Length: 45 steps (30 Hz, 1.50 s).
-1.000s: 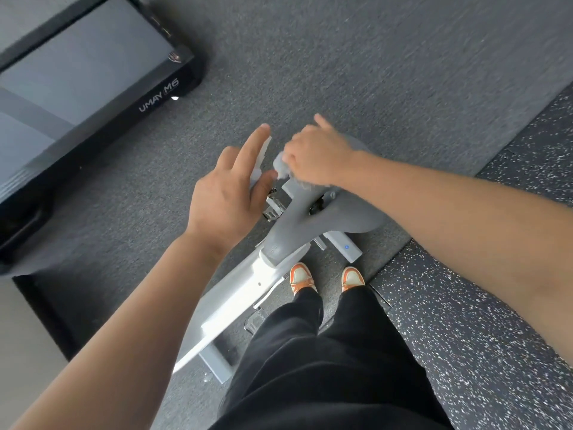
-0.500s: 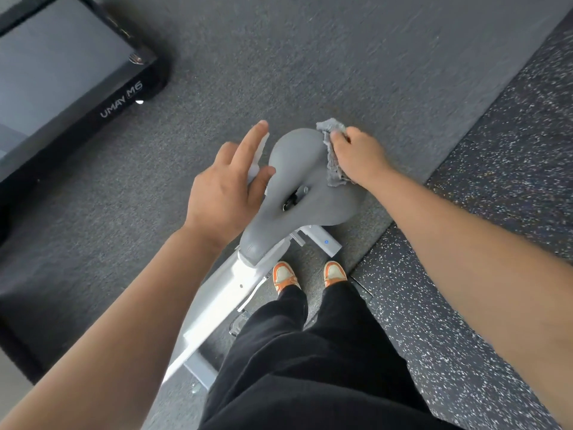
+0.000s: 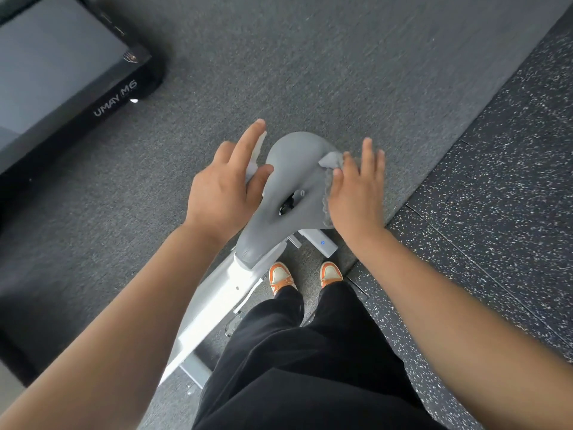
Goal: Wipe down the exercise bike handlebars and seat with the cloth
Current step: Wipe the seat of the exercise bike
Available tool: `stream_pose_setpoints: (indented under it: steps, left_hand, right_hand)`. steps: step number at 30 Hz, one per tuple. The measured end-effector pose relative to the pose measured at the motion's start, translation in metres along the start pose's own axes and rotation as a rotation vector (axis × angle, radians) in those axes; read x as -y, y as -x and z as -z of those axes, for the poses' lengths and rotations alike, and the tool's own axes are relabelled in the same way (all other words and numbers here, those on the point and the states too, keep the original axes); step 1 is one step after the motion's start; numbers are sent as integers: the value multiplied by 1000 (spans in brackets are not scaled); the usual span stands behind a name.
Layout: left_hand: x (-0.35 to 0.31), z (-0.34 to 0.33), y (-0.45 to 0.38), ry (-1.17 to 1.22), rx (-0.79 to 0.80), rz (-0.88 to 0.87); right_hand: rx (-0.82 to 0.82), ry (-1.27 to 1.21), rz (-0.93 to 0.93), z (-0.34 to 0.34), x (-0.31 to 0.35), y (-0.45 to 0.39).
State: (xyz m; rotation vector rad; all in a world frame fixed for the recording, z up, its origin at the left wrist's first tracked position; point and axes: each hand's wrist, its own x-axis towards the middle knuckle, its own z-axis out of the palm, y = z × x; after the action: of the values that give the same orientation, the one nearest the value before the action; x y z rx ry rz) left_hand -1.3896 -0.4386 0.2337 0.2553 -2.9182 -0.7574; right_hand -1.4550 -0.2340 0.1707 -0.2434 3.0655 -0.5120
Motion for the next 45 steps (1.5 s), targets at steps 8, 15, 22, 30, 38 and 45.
stream_pose_setpoints:
  steps: [8, 15, 22, 30, 38, 45]
  left_hand:
    - [0, 0, -2, 18, -5, 11]
    - [7, 3, 1, 9, -9, 10]
    - [4, 1, 6, 12, -10, 12]
    - [7, 5, 9, 5, -23, 35]
    - [0, 4, 14, 15, -24, 40]
    - [1, 8, 17, 8, -58, 70]
  right_hand:
    - [78, 4, 331, -11, 30, 17]
    - [26, 52, 211, -1, 15, 5]
    - [137, 215, 470, 3, 10, 20]
    - [78, 82, 356, -19, 54, 35]
    - [125, -34, 930, -40, 81, 94]
    - [32, -12, 1056, -26, 54, 58]
